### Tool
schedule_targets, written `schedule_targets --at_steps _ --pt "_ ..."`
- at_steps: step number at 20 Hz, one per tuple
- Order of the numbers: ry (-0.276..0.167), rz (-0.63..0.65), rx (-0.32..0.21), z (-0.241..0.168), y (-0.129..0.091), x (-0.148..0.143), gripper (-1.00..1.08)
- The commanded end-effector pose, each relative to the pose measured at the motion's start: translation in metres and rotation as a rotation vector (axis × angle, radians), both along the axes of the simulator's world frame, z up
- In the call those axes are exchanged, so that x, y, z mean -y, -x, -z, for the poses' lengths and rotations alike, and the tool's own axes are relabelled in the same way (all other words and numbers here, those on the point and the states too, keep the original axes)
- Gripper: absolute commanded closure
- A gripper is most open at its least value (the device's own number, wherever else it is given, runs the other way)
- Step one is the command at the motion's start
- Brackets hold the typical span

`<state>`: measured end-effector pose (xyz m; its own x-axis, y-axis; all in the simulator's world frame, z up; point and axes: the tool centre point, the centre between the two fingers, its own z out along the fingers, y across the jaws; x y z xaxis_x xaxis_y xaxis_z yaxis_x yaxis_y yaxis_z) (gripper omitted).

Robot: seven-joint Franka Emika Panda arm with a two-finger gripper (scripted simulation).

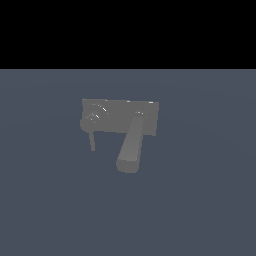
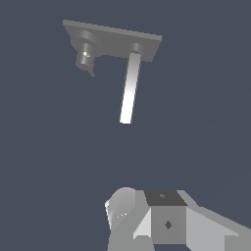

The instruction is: Turn on the faucet by rotating a designated handle.

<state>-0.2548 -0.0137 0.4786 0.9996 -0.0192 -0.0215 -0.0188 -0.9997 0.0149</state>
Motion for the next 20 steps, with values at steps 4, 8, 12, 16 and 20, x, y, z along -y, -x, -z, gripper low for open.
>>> schedule_targets --at_steps 4,8,12,16,20 --pt "-0.015 -0.095 -0.108 0.074 -0.022 -0.057 0.26" --pt "-0.028 0.043 -0.16 0.125 -0.039 -0.051 0.43" --pt "-0.049 0.141 -0.199 0.174 -0.053 -0.064 0.58" --pt "-0.129 0.3 -0.17 0.204 -0.1 -0.081 0.22" --pt "-0.102 0.368 -0.122 0.215 -0.129 -0.052 -0.3"
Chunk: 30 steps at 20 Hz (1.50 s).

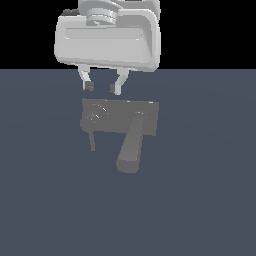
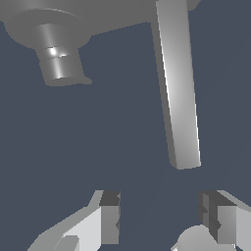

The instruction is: Turn on the faucet by rotating a designated handle.

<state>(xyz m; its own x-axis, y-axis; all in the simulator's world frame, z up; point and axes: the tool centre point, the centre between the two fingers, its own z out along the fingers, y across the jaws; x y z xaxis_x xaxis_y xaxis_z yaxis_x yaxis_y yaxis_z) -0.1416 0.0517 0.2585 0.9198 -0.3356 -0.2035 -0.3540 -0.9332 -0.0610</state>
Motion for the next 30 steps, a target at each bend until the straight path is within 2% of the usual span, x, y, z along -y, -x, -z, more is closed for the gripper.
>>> schedule_targets --at_steps 1,2,3,4,5,6,7,8,9,10,11,12,13,14,15,16,17,18,19,20,21,22,23,24,25,26,27,28,29,30 --pt "-0.035 0.016 0.01 0.014 -0.008 -0.055 0.8" --pt "-0.057 0.101 0.012 0.023 -0.021 -0.045 -0.32" --pt "-0.032 0.197 0.003 0.041 -0.026 -0.003 -0.64" --pt "-0.028 0.215 0.002 0.042 -0.027 0.004 -0.64" --pt "-0.044 0.265 -0.054 0.071 -0.011 -0.019 -0.4" --pt "-0.058 0.201 0.0 0.062 -0.034 -0.06 -0.38" --pt "-0.082 0.286 0.006 0.069 -0.049 -0.06 -0.56" --pt "-0.07 0.386 0.007 0.083 -0.06 -0.013 -0.52" --pt "-0.067 0.416 0.008 0.084 -0.062 0.001 -0.52" --pt "-0.057 0.366 0.039 0.084 -0.079 -0.032 -0.78" --pt "-0.06 0.266 0.033 0.107 -0.072 -0.036 -0.53" --pt "-0.063 0.175 0.029 0.108 -0.058 -0.079 -0.53" --pt "-0.02 0.209 0.04 0.123 -0.067 -0.051 -0.87" --pt "-0.107 0.225 0.067 0.109 -0.084 -0.13 0.23" --pt "-0.064 0.234 0.079 0.129 -0.093 -0.088 -0.42" --pt "-0.038 0.241 0.126 0.133 -0.12 -0.052 -0.68" --pt "-0.016 0.329 0.126 0.153 -0.122 -0.018 -0.5" --pt "-0.047 0.419 0.158 0.146 -0.145 -0.02 -0.57" --pt "-0.048 0.422 0.159 0.146 -0.145 -0.018 -0.57" --pt "-0.008 0.339 0.119 0.165 -0.094 0.033 -0.36" --pt "0.03 0.26 0.08 0.195 -0.086 0.012 -0.36" --pt "0.028 0.34 0.115 0.187 -0.102 0.005 -0.71" --pt "0.012 0.434 0.084 0.199 -0.082 0.001 0.44" --pt "0.009 0.453 0.078 0.201 -0.083 0.011 0.44" --pt "0.011 0.377 0.085 0.211 -0.07 0.016 -0.59" --pt "0.027 0.476 0.089 0.21 -0.074 0.016 -0.71" --pt "0.031 0.496 0.09 0.21 -0.074 0.026 -0.71" --pt "-0.005 0.425 0.153 0.21 -0.149 -0.049 -0.8" --pt "-0.04 0.354 0.215 0.179 -0.138 -0.08 -0.8" --pt "-0.056 0.258 0.238 0.187 -0.173 -0.062 -0.45"
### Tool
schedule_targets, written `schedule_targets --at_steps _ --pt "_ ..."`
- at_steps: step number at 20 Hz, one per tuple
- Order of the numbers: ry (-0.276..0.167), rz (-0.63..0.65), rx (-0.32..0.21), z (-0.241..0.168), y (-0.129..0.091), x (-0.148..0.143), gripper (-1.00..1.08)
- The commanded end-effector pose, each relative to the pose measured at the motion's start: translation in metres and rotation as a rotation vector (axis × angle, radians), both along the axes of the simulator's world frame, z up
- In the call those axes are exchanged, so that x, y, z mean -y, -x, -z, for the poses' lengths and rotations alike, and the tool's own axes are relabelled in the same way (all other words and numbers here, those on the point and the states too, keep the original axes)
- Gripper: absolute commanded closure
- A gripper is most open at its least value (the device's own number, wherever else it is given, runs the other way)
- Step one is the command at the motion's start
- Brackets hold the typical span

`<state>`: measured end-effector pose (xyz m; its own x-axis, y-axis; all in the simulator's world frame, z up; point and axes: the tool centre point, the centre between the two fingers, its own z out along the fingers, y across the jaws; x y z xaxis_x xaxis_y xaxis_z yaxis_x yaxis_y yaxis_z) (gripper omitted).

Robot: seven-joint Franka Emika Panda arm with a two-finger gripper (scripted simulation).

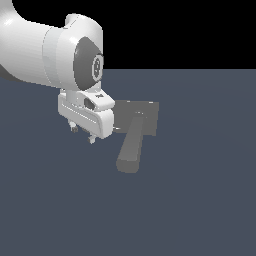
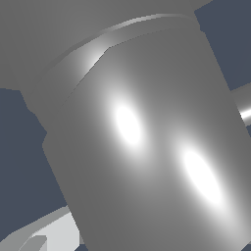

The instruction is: Turn on the faucet by rotating a designated handle.

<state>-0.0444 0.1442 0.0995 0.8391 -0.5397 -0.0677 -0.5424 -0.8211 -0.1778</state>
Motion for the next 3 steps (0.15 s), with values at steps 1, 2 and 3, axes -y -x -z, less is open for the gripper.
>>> schedule_targets --at_steps 1,2,3 --pt "-0.012 -0.075 0.09 0.016 -0.046 -0.013 -0.45" --pt "-0.008 -0.122 0.128 0.002 -0.026 -0.07 -0.57" --pt "0.046 -0.134 0.143 0.013 -0.033 -0.036 0.22"
